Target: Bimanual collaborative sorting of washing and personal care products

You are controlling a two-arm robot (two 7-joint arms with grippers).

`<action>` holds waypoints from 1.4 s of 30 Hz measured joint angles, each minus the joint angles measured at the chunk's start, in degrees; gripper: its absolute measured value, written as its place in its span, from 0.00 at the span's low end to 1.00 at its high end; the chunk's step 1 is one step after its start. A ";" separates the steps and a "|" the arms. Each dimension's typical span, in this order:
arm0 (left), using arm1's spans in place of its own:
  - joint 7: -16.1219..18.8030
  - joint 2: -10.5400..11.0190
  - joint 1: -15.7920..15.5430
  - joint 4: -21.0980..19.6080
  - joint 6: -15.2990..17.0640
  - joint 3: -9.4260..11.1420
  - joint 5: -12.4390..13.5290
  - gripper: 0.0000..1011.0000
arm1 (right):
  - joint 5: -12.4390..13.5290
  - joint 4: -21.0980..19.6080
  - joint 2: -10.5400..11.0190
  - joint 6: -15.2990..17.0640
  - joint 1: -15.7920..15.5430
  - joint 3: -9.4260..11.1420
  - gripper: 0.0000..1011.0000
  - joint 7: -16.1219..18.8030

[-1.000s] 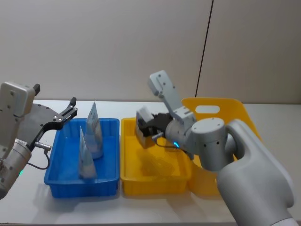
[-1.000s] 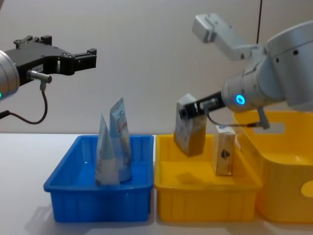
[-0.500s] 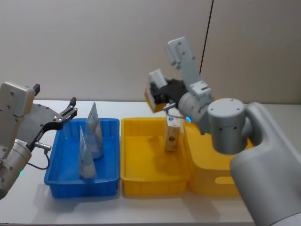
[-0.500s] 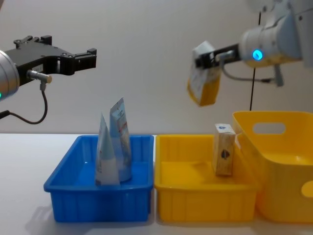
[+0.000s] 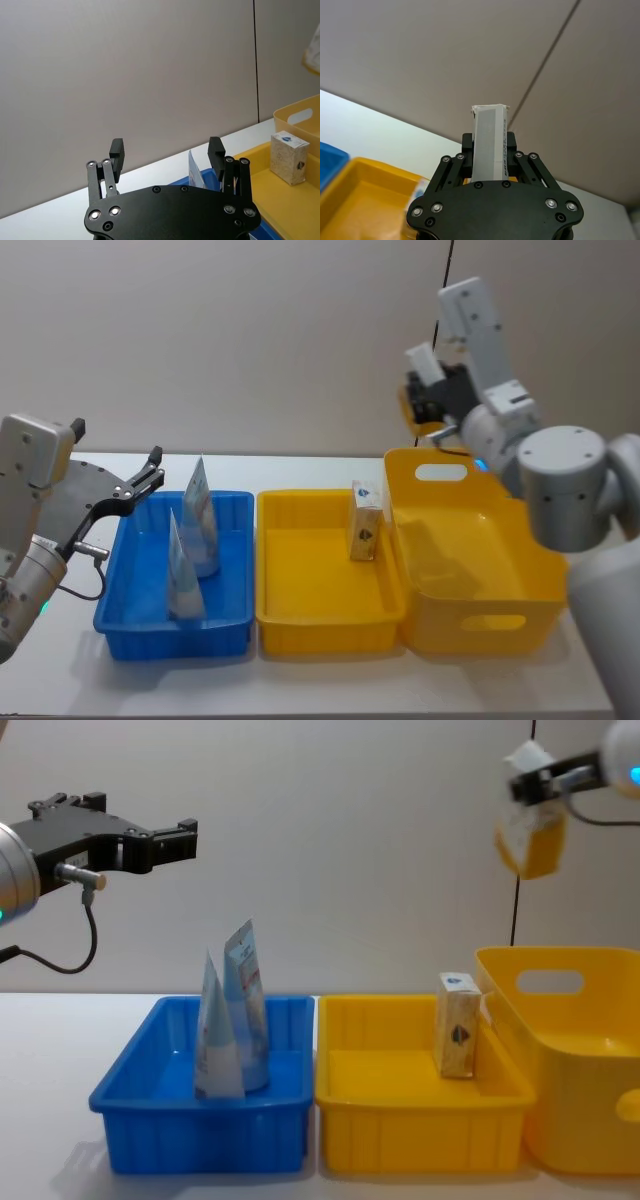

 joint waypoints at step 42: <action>0.00 0.00 0.00 0.00 0.00 0.00 0.00 0.99 | -1.13 1.08 3.71 8.21 -0.79 5.27 0.33 2.62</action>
